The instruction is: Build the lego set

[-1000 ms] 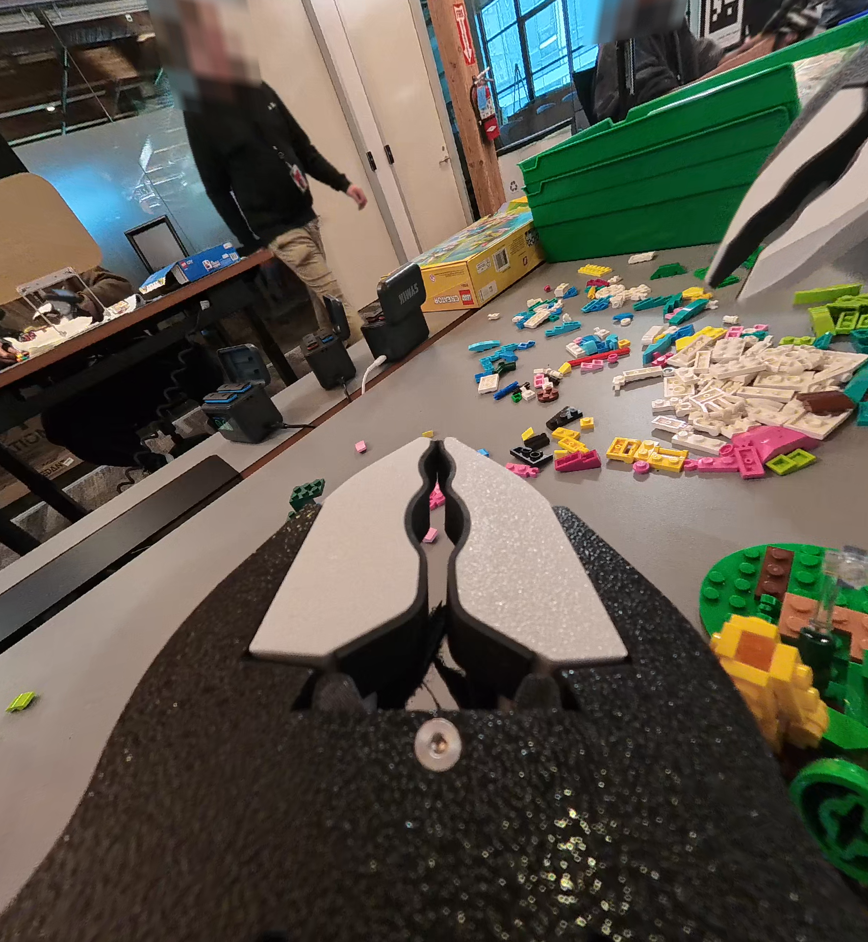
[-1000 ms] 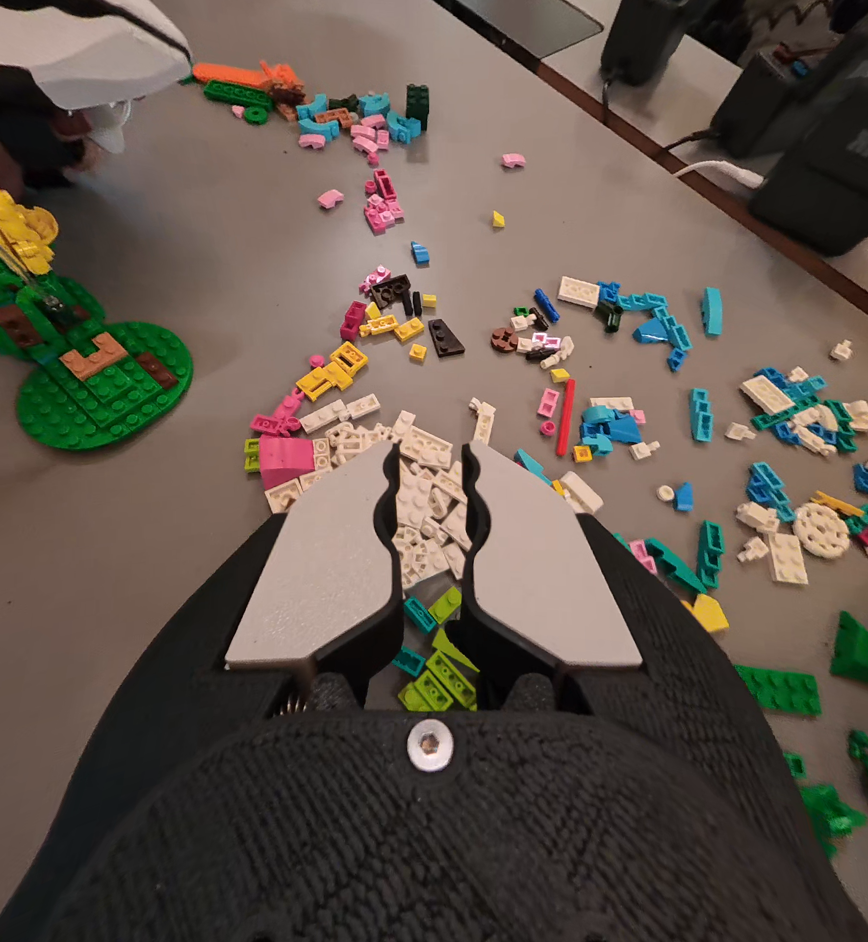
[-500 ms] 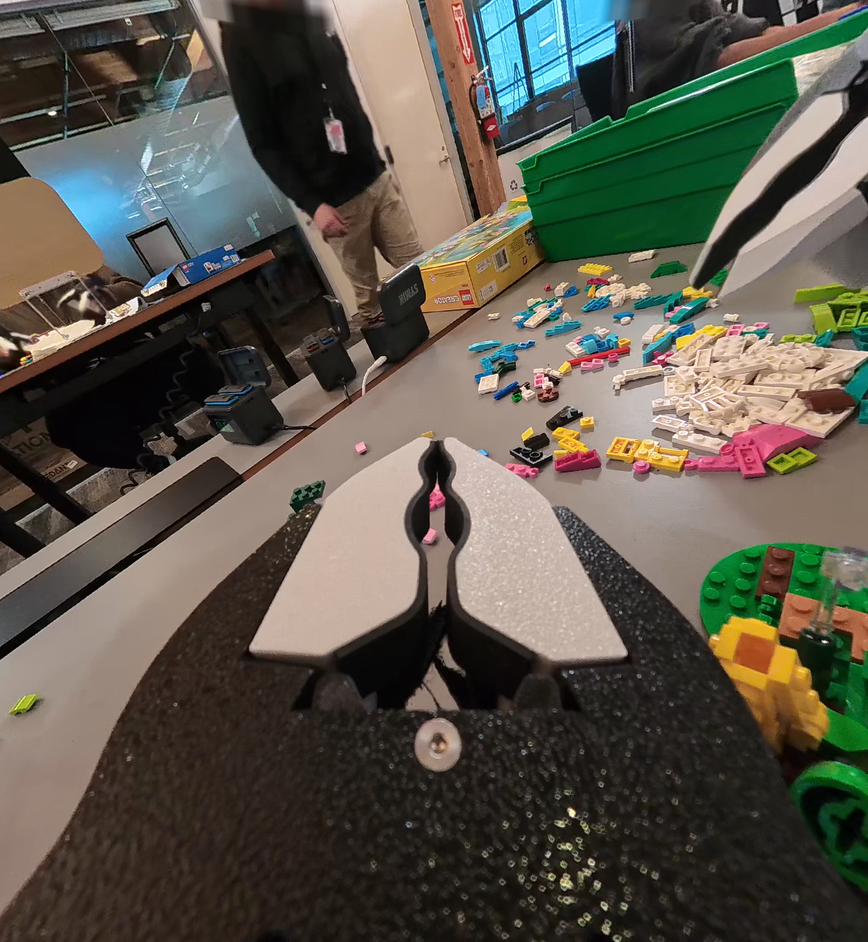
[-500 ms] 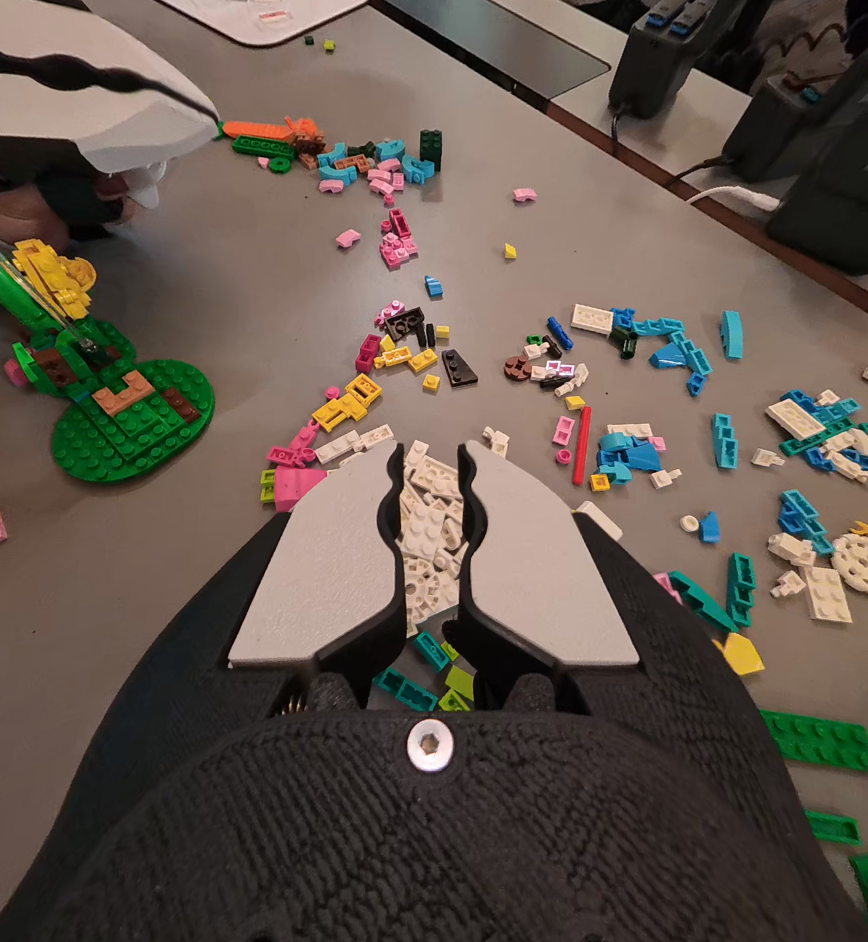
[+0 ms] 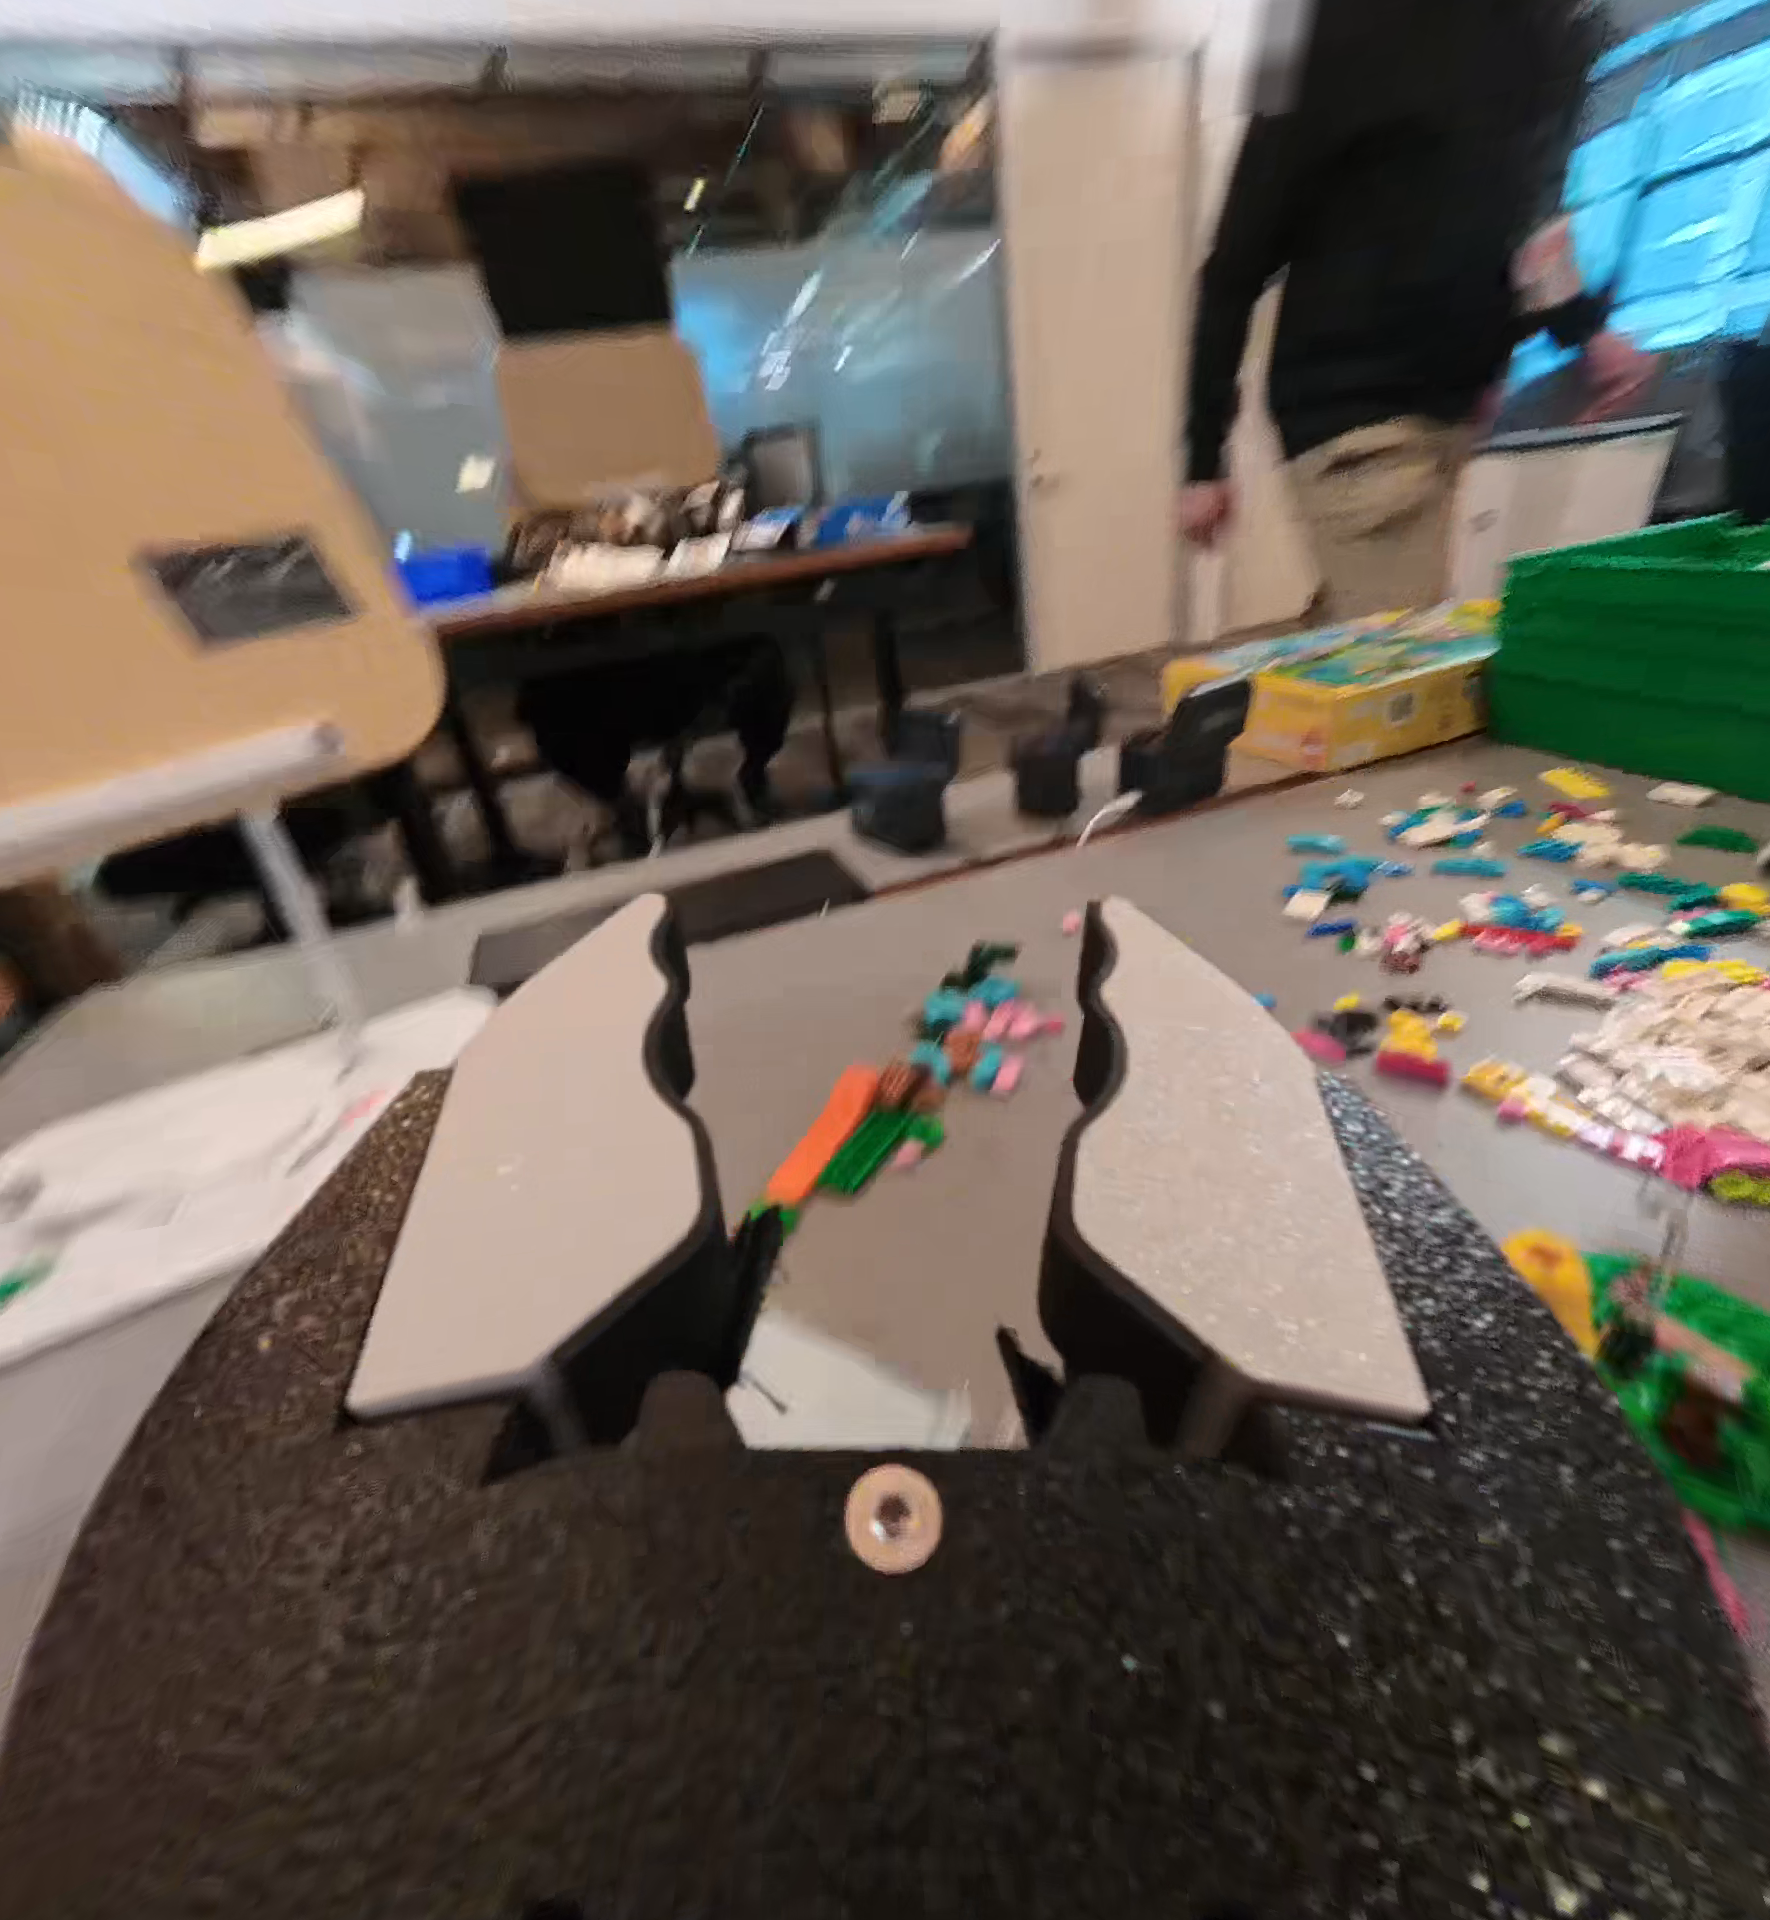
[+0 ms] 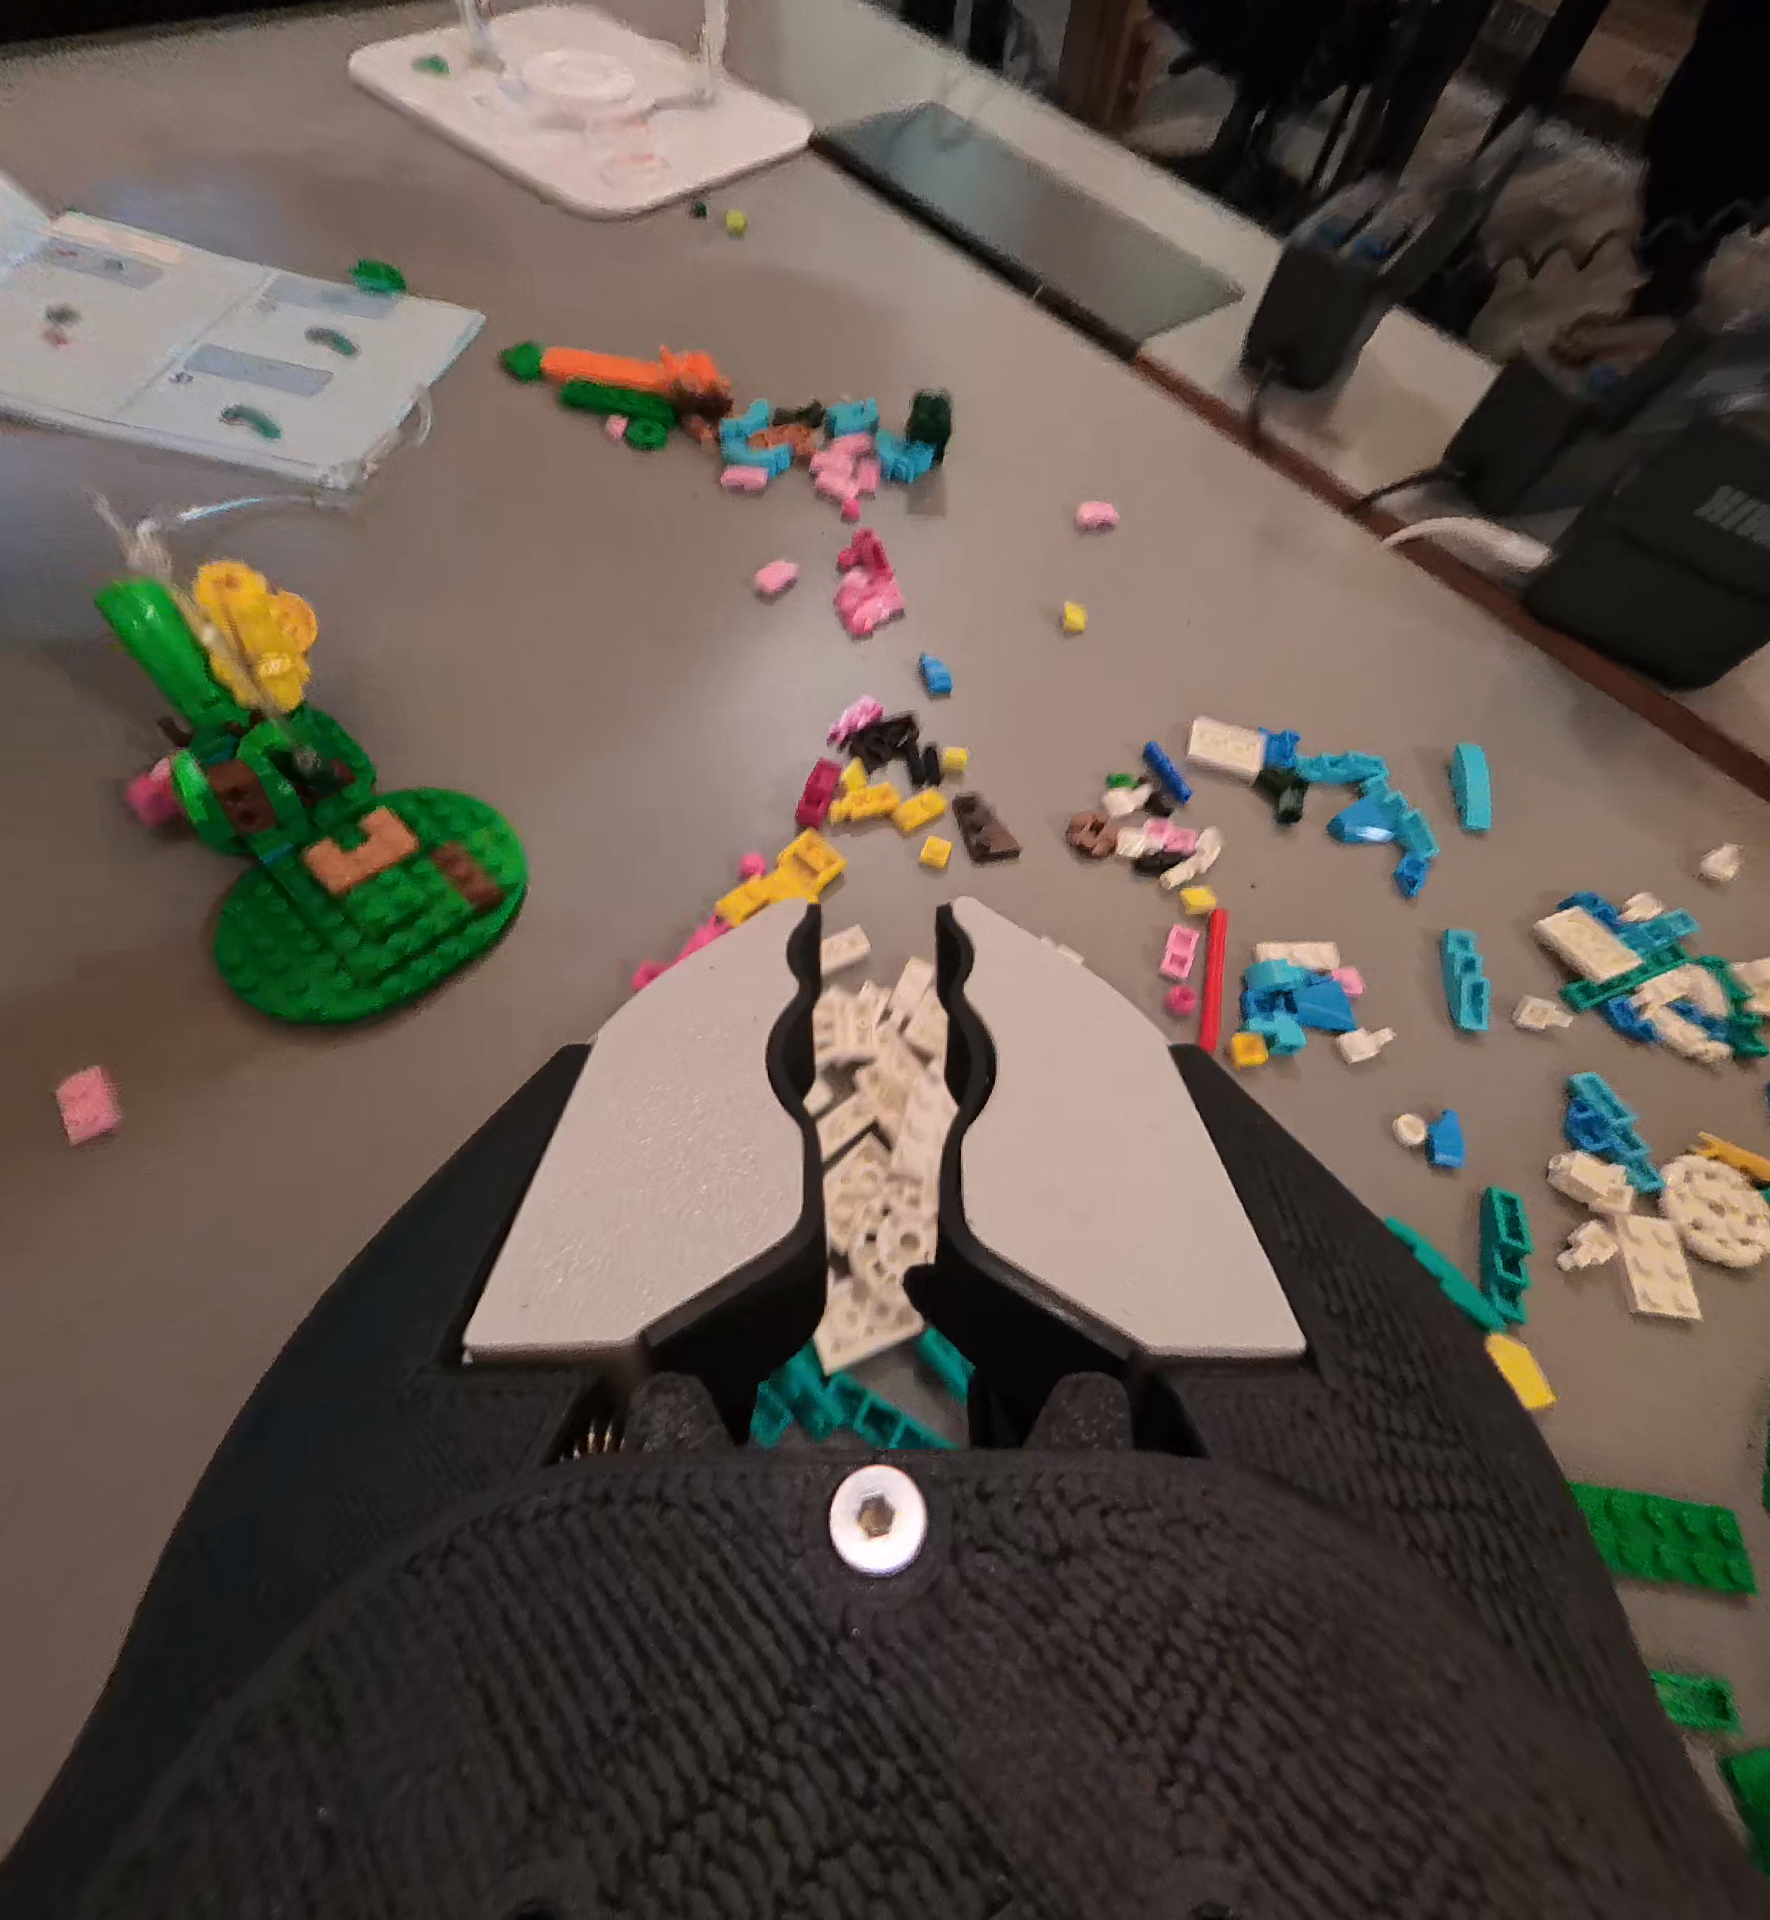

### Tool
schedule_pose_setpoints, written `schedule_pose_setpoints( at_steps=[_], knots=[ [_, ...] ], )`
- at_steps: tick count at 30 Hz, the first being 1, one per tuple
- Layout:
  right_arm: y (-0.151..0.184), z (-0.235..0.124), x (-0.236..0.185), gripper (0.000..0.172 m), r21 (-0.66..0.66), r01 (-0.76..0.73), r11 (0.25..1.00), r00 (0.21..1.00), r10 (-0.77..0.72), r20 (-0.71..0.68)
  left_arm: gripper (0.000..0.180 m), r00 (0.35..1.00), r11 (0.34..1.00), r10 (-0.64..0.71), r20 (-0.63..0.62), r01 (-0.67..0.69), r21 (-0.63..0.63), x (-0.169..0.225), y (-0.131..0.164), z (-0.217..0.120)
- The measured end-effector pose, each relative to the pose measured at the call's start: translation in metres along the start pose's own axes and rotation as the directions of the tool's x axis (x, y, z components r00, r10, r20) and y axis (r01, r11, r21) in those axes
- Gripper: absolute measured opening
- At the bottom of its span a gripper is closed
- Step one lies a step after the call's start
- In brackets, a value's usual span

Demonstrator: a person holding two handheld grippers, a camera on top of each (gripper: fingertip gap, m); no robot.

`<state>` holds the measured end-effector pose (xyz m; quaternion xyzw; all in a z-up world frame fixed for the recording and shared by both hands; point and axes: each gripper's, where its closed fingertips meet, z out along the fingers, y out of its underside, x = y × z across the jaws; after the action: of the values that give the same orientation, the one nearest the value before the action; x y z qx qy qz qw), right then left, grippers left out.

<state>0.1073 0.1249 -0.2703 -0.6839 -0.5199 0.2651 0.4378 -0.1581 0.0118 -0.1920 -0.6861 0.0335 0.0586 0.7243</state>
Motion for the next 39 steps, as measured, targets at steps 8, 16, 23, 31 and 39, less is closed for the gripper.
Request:
schedule_pose_setpoints(
  at_steps=[8, 16, 23, 31, 39],
  knots=[
    [-0.050, 0.021, -0.008, 0.021, 0.206, 0.010, 0.978, 0.998, 0.003, -0.064, 0.076, 0.944, 0.909, -0.274, 0.183, 0.316, -0.271, -0.042, 0.073, -0.109],
    [-0.045, 0.030, -0.019, 0.015, 0.269, 0.045, 0.962, 0.992, -0.012, -0.124, 0.032, 0.931, 0.879, -0.326, 0.165, 0.362, -0.309, -0.045, 0.100, -0.137],
    [-0.036, 0.034, -0.013, 0.009, 0.242, 0.007, 0.970, 0.988, 0.030, -0.151, 0.029, 0.939, 0.897, -0.296, 0.172, 0.336, -0.289, -0.043, 0.096, -0.137],
    [-0.035, 0.033, -0.011, 0.008, 0.243, -0.028, 0.970, 0.990, 0.061, -0.131, 0.028, 0.925, 0.880, -0.343, 0.166, 0.378, -0.287, -0.044, 0.097, -0.136],
    [-0.035, 0.033, -0.009, 0.008, 0.243, -0.045, 0.969, 0.989, 0.077, -0.123, 0.045, 0.955, 0.848, -0.244, 0.169, 0.295, -0.440, -0.074, 0.105, -0.130]
  ],
)
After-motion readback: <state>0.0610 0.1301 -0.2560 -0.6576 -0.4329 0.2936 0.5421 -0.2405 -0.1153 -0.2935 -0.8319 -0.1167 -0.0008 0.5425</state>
